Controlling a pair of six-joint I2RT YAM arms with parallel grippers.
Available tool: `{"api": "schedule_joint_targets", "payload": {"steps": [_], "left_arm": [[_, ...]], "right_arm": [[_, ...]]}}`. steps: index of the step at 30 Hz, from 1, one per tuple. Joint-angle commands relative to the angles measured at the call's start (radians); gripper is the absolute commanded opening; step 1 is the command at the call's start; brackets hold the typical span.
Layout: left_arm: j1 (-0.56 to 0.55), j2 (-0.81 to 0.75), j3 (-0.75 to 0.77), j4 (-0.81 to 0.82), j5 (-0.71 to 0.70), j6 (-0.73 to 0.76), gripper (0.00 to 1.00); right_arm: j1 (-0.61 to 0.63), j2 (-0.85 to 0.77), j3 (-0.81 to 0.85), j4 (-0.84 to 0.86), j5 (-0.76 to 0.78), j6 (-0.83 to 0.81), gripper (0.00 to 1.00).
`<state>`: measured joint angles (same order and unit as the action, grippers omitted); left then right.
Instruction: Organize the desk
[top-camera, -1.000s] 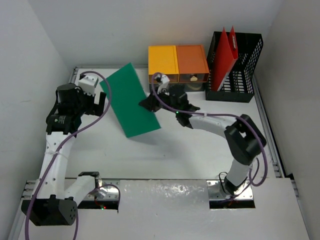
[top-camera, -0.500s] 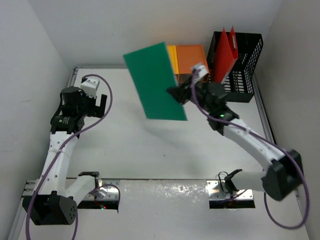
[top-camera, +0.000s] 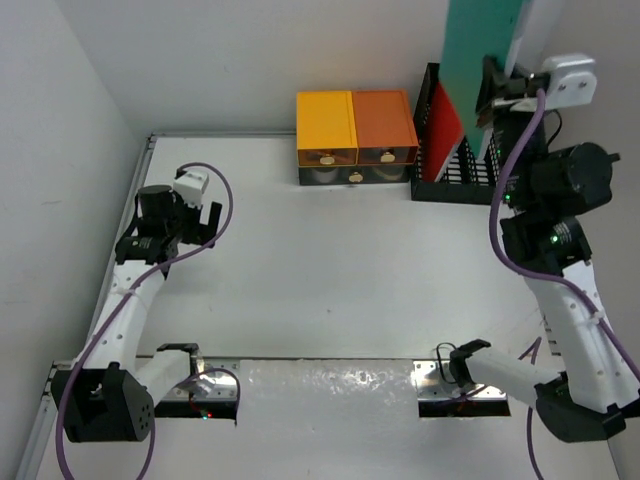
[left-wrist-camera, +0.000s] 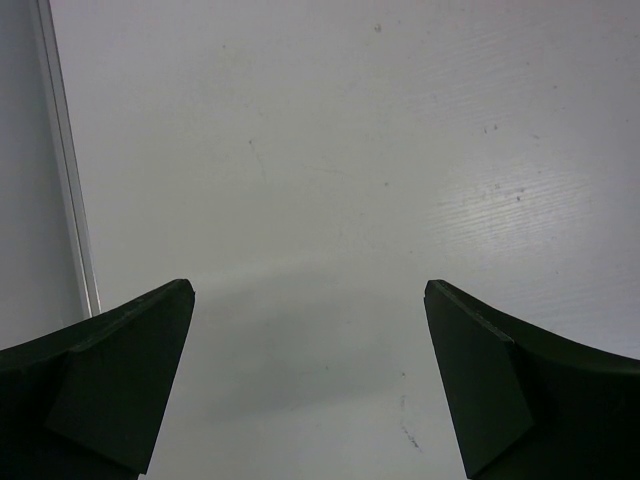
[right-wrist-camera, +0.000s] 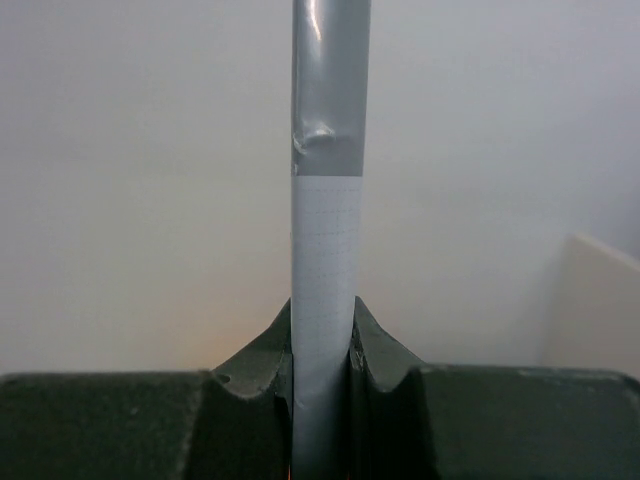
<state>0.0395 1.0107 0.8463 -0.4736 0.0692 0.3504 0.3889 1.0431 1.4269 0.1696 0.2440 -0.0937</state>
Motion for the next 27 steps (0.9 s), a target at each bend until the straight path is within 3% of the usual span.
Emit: {"api": "schedule_joint_targets", "payload": {"steps": [1, 6, 13, 16, 20, 27], "left_arm": [[0.01, -0.015, -0.015, 0.061, 0.011, 0.013, 1.0], [0.01, -0.015, -0.016, 0.061, 0.004, 0.021, 0.99], [0.01, -0.001, -0.029, 0.067, 0.006, 0.027, 1.0], [0.01, 0.005, -0.036, 0.072, 0.0, 0.029, 1.0], [0.01, 0.014, -0.036, 0.079, -0.009, 0.027, 1.0], [0.01, 0.034, -0.05, 0.089, -0.025, 0.035, 1.0]], "right_arm": [[-0.004, 0.089, 0.148, -0.028, 0.145, -0.236, 0.0], [-0.099, 0.28, 0.375, -0.103, 0.149, -0.313, 0.0], [-0.349, 0.396, 0.435, -0.131, 0.012, -0.086, 0.0], [-0.49, 0.428, 0.426, -0.133, -0.079, 0.017, 0.0], [-0.564, 0.466, 0.351, -0.111, -0.334, 0.123, 0.0], [-0.663, 0.456, 0.129, 0.118, -0.537, 0.244, 0.0]]}}
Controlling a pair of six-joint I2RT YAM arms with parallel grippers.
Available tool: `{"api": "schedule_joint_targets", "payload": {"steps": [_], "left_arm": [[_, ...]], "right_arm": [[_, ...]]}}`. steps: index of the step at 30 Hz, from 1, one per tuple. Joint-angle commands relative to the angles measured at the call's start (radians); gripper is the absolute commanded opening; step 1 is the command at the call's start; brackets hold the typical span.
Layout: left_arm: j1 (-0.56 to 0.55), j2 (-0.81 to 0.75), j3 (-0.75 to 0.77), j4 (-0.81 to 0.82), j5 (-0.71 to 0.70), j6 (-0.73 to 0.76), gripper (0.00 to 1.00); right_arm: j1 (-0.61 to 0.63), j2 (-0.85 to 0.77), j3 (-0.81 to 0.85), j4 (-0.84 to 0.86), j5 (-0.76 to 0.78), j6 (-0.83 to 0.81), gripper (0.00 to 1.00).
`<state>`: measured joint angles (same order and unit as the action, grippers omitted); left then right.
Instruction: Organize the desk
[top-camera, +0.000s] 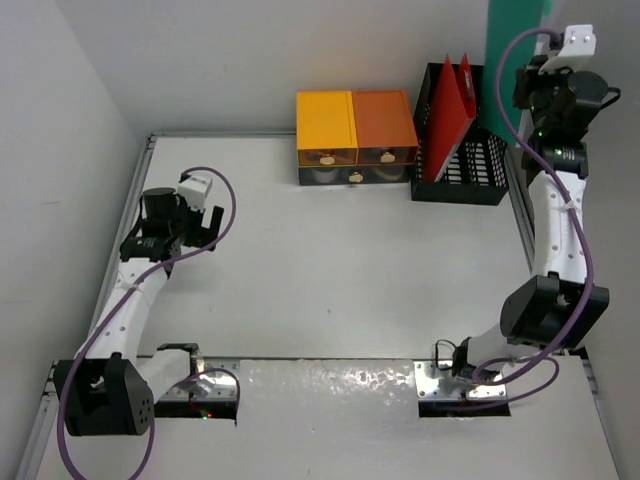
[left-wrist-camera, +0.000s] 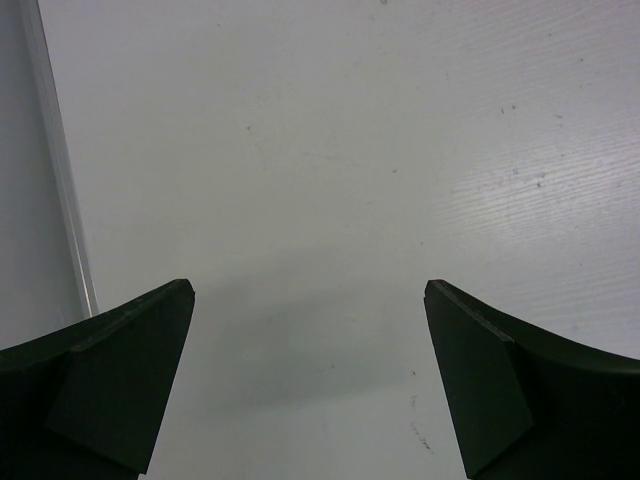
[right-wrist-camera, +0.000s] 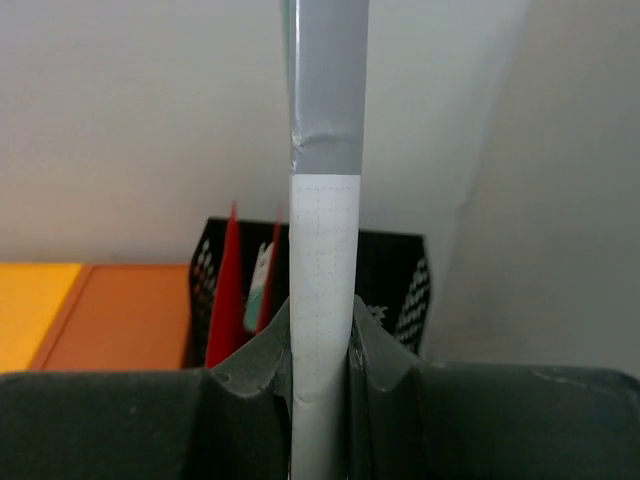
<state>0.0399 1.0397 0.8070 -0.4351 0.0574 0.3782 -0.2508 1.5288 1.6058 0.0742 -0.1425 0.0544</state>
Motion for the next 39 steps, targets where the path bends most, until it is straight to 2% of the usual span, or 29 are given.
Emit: {"api": "schedule_joint_targets", "payload": {"steps": [1, 7, 11, 15, 19, 24, 31, 39], "left_arm": [[0.009, 0.008, -0.011, 0.056, -0.016, 0.007, 1.0], [0.011, 0.04, -0.006, 0.07, -0.037, 0.008, 1.0], [0.014, 0.059, 0.004, 0.07, -0.053, 0.011, 0.99], [0.014, 0.069, 0.017, 0.067, -0.083, 0.011, 1.0], [0.017, 0.088, 0.038, 0.072, -0.111, 0.011, 1.0], [0.017, 0.089, 0.064, 0.081, -0.12, 0.01, 1.0], [0.02, 0.088, 0.066, 0.125, -0.214, 0.014, 1.0], [0.02, 0.106, 0.064, 0.17, -0.22, 0.022, 1.0]], "right_arm": [[-0.03, -0.032, -0.067, 0.237, -0.176, 0.102, 0.0], [-0.031, -0.019, -0.21, 0.393, -0.157, 0.114, 0.0], [-0.028, -0.044, -0.337, 0.576, -0.131, 0.078, 0.0], [-0.027, -0.073, -0.446, 0.691, -0.057, 0.058, 0.0], [-0.024, -0.058, -0.543, 0.821, -0.054, 0.074, 0.0], [-0.019, -0.015, -0.578, 0.943, -0.029, 0.078, 0.0], [-0.016, 0.086, -0.647, 1.183, -0.003, 0.133, 0.0], [-0.005, 0.188, -0.682, 1.369, 0.011, 0.17, 0.0]]}}
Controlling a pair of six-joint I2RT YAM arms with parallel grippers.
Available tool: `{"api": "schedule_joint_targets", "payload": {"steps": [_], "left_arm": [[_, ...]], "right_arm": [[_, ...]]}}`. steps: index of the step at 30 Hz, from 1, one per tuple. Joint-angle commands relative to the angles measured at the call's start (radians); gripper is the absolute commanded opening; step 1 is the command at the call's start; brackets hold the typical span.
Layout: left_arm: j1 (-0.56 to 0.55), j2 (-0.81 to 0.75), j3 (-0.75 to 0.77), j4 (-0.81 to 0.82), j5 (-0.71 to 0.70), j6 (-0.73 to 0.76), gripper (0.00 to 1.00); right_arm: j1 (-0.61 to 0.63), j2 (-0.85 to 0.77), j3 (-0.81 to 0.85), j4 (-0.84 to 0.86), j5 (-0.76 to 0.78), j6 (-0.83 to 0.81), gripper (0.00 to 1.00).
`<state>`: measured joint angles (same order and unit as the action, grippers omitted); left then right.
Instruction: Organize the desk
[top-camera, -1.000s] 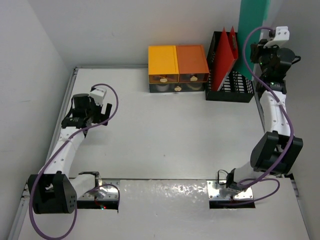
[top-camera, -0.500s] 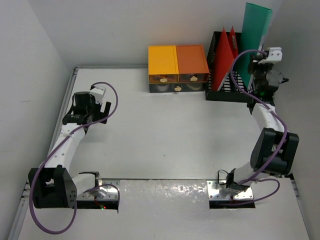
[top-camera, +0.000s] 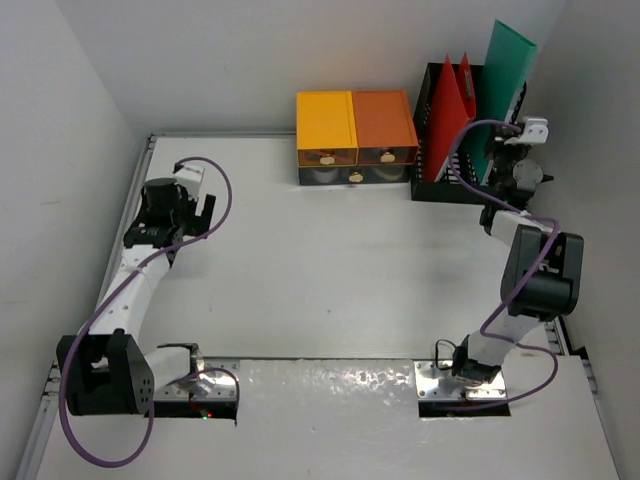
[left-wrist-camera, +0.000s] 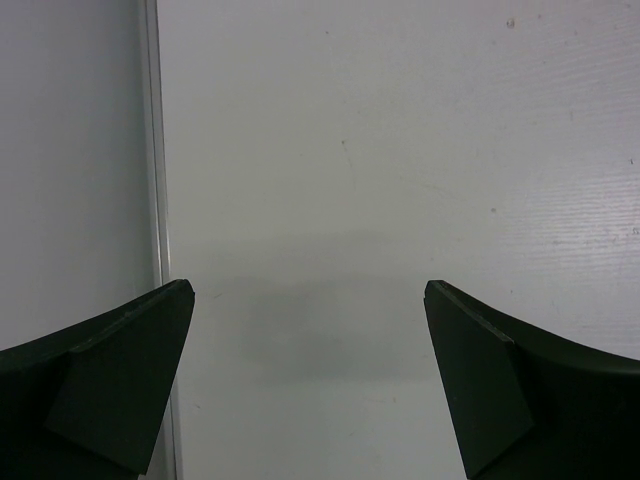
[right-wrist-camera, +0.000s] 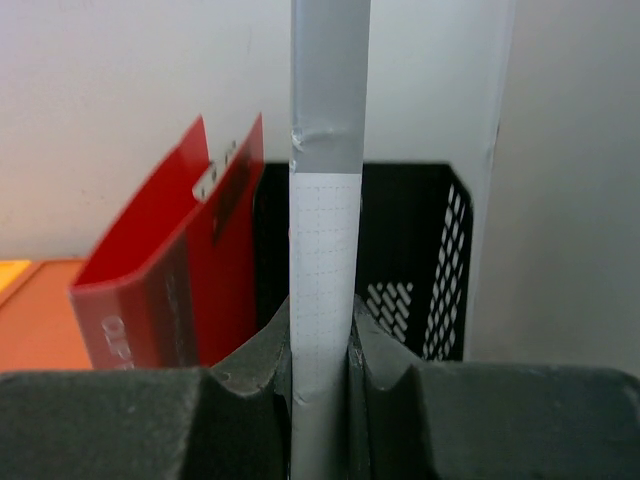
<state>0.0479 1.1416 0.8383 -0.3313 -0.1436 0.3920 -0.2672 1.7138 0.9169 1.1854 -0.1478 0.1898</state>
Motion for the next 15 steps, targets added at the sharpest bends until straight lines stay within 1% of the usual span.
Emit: {"api": "schedule_joint_targets", "payload": {"steps": [1, 7, 13, 15], "left_arm": [[0.013, 0.007, 0.033, 0.075, -0.019, 0.011, 1.0], [0.013, 0.014, 0.027, 0.095, -0.019, 0.013, 1.0], [0.017, 0.02, 0.024, 0.1, -0.025, 0.019, 1.0], [0.015, 0.023, 0.022, 0.103, -0.025, 0.024, 1.0]], "right_arm": [[0.013, 0.009, 0.01, 0.26, 0.011, 0.042, 0.0], [0.023, 0.029, 0.011, 0.247, -0.001, 0.028, 0.0], [0.04, 0.056, 0.02, 0.284, -0.013, 0.023, 0.0], [0.046, 0.055, 0.02, 0.287, -0.009, -0.004, 0.0]]}}
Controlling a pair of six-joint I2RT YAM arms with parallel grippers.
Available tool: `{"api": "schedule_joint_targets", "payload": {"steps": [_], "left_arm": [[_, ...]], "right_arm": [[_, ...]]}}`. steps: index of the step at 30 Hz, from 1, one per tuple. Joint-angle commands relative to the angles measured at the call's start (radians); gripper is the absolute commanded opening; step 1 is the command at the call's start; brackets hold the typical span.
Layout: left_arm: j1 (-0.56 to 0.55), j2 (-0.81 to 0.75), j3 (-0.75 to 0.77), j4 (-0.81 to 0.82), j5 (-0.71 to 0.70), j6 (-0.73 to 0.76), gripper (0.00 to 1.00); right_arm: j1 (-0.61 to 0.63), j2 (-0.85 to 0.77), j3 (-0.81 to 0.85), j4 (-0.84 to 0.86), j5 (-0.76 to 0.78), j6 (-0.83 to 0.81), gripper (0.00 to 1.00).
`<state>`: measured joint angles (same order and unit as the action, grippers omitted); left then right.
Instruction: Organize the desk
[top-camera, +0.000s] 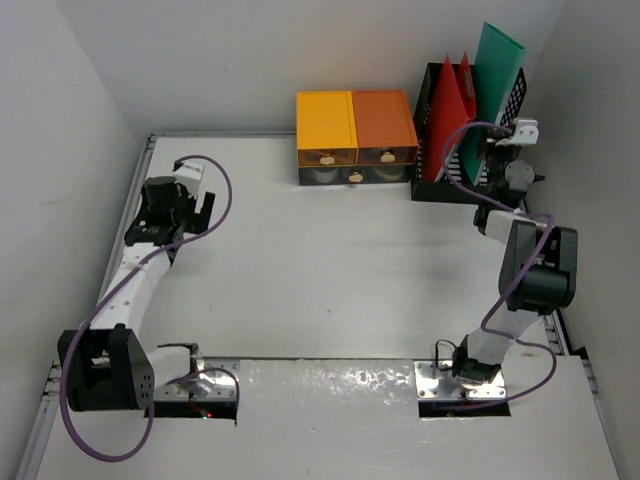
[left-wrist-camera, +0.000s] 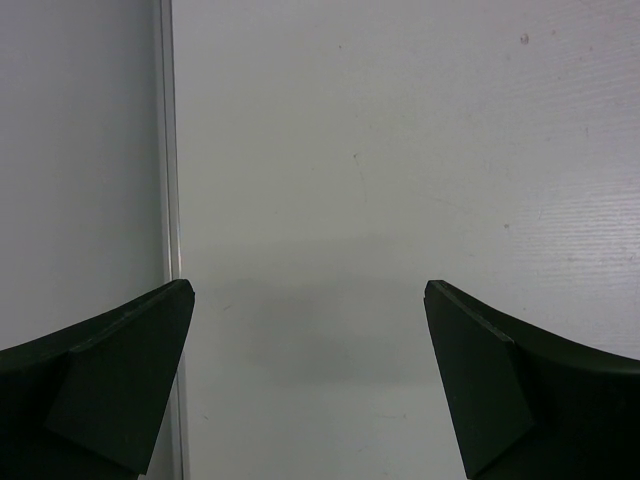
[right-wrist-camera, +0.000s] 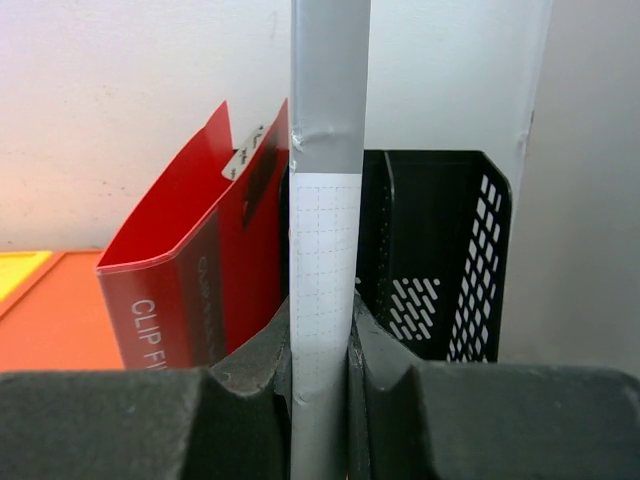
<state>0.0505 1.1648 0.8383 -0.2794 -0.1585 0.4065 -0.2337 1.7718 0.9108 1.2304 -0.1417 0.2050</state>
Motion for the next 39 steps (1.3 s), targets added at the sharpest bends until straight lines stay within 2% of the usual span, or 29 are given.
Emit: {"api": "schedule_joint_targets", "payload": {"steps": [1, 10, 15, 20, 24, 29, 31, 34, 39], "left_arm": [[0.012, 0.001, 0.021, 0.055, -0.01, 0.008, 0.99], [0.015, 0.018, 0.013, 0.083, -0.018, 0.008, 1.0], [0.017, 0.019, -0.002, 0.1, -0.023, 0.012, 1.0], [0.015, 0.024, -0.004, 0.098, -0.021, 0.023, 1.0], [0.015, 0.027, -0.01, 0.109, -0.021, 0.025, 1.0], [0.017, 0.029, -0.019, 0.12, -0.018, 0.032, 1.0], [0.015, 0.032, -0.022, 0.121, -0.019, 0.035, 1.0], [0.017, 0.033, -0.025, 0.126, -0.021, 0.038, 1.0], [0.015, 0.035, -0.028, 0.126, -0.021, 0.04, 1.0]], "right_arm": [[0.02, -0.003, 0.028, 0.236, -0.015, -0.035, 0.0], [0.028, 0.074, 0.086, 0.233, -0.025, -0.098, 0.0], [0.025, 0.121, 0.092, 0.225, -0.015, -0.038, 0.0], [-0.001, 0.118, 0.132, 0.135, -0.077, 0.033, 0.16], [-0.033, 0.126, 0.235, -0.074, -0.209, 0.106, 0.25], [-0.046, 0.092, 0.286, -0.253, -0.276, 0.053, 0.44], [-0.046, 0.083, 0.306, -0.31, -0.283, 0.028, 0.49], [-0.046, 0.098, 0.335, -0.379, -0.289, 0.016, 0.49], [-0.05, 0.1, 0.404, -0.381, -0.297, 0.066, 0.5]]}}
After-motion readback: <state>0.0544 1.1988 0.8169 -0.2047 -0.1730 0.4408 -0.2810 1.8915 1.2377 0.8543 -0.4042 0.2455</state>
